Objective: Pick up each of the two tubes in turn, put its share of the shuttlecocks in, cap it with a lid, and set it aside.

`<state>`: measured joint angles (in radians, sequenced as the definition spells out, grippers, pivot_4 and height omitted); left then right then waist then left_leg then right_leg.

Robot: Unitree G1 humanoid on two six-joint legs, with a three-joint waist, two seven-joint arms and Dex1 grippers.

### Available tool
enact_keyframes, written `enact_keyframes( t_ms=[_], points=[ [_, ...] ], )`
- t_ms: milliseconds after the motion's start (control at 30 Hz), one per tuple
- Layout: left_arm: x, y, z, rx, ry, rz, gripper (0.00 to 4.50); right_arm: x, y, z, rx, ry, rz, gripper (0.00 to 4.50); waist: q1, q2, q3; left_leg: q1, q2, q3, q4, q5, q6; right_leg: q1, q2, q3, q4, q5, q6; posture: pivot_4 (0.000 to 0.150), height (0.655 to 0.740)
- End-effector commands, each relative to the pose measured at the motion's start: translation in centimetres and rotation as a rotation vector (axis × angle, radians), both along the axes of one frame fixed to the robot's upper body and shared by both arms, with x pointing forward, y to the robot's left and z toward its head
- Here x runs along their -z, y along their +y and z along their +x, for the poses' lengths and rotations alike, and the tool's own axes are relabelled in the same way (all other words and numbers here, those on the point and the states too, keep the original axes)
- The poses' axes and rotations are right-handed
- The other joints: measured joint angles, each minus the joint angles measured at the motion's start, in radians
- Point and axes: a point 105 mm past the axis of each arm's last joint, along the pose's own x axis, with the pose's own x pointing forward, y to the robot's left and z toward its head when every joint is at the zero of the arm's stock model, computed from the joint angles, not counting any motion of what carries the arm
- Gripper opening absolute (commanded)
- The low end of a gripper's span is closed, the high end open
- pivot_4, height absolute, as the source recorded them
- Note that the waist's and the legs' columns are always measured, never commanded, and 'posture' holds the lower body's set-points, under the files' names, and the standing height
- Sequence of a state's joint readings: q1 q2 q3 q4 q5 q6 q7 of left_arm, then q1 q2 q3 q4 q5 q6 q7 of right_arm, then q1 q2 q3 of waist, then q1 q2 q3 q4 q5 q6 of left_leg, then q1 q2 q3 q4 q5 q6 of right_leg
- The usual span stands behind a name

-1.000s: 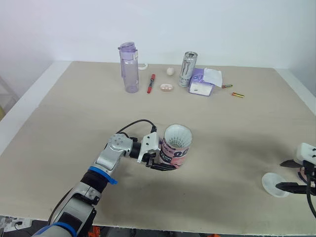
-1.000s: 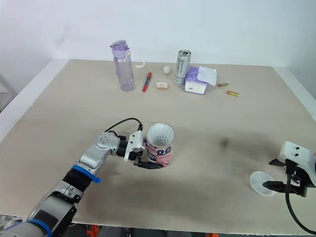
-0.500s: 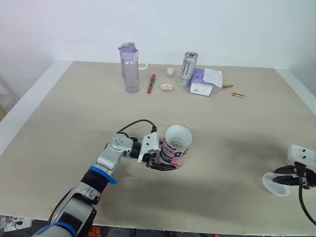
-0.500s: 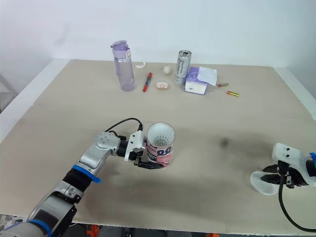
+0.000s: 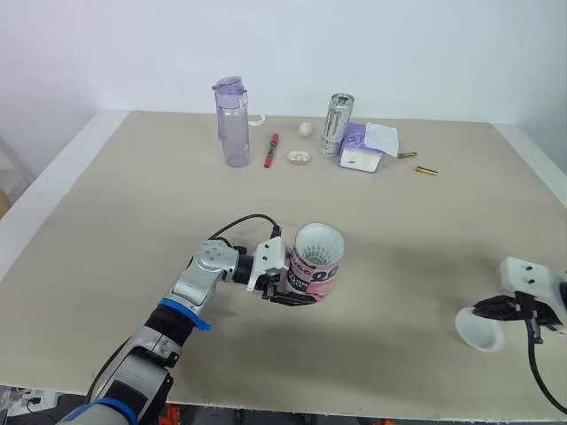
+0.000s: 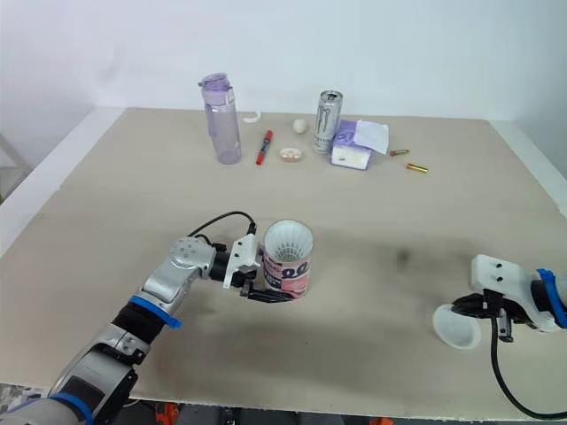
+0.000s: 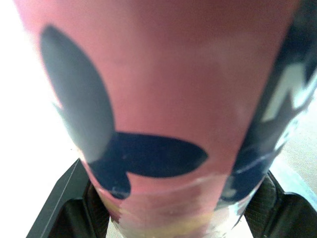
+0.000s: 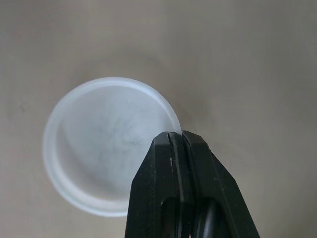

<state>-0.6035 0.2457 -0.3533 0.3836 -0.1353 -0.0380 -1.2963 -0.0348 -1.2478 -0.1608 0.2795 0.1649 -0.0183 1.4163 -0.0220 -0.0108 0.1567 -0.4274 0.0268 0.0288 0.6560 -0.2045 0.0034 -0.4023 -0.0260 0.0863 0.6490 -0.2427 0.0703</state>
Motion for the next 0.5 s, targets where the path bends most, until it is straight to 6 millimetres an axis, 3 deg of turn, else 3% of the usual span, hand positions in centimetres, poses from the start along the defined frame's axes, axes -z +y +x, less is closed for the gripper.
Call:
enact_keyframes(
  t_ms=[33,133,200,267,333,500],
  points=[
    [1.6,0.1,-0.4,0.018,0.037,0.059,3.06,-5.5,5.1,1.4,-0.200,-0.151,0.036,0.13,0.000,0.001,0.000,0.000,0.000,0.000,0.000,0.000,0.000,0.000,0.000,0.000,0.000,0.000,0.000,0.150,0.7400],
    [1.7,0.1,-0.3,0.016,0.040,0.064,3.06,-8.3,8.5,1.8,-0.314,-0.215,0.059,0.13,0.000,0.001,0.000,0.001,0.000,0.000,0.000,0.000,0.000,0.000,0.000,0.000,0.000,0.000,0.000,0.150,0.7400],
    [1.8,0.1,-0.2,0.013,0.042,0.068,3.06,-11.3,12.3,2.1,-0.437,-0.279,0.101,0.13,0.000,0.001,-0.001,0.001,0.000,0.000,0.000,0.000,0.000,0.000,0.000,0.000,0.000,0.000,0.000,0.150,0.7400],
    [1.9,0.1,-0.1,0.011,0.044,0.071,3.06,-13.4,14.8,1.9,-0.529,-0.312,0.125,0.13,-0.002,0.001,0.000,0.001,0.001,-0.001,0.000,0.000,0.000,0.001,0.000,-0.001,0.000,0.000,-0.001,0.150,0.7400],
    [1.9,0.1,-0.1,0.010,0.045,0.072,3.06,-15.3,17.3,1.8,-0.633,-0.340,0.157,0.13,-0.004,0.008,0.002,0.001,0.002,0.000,0.000,0.000,0.000,-0.003,0.000,0.001,0.000,0.001,-0.006,0.150,0.7400],
    [2.1,0.1,-0.1,0.009,0.054,0.079,3.06,-17.6,21.4,2.1,-0.791,-0.378,0.188,0.13,0.000,0.001,0.003,0.002,0.002,-0.001,0.000,0.000,-0.001,0.000,0.002,-0.001,0.000,-0.001,-0.008,0.150,0.7400]
  ],
)
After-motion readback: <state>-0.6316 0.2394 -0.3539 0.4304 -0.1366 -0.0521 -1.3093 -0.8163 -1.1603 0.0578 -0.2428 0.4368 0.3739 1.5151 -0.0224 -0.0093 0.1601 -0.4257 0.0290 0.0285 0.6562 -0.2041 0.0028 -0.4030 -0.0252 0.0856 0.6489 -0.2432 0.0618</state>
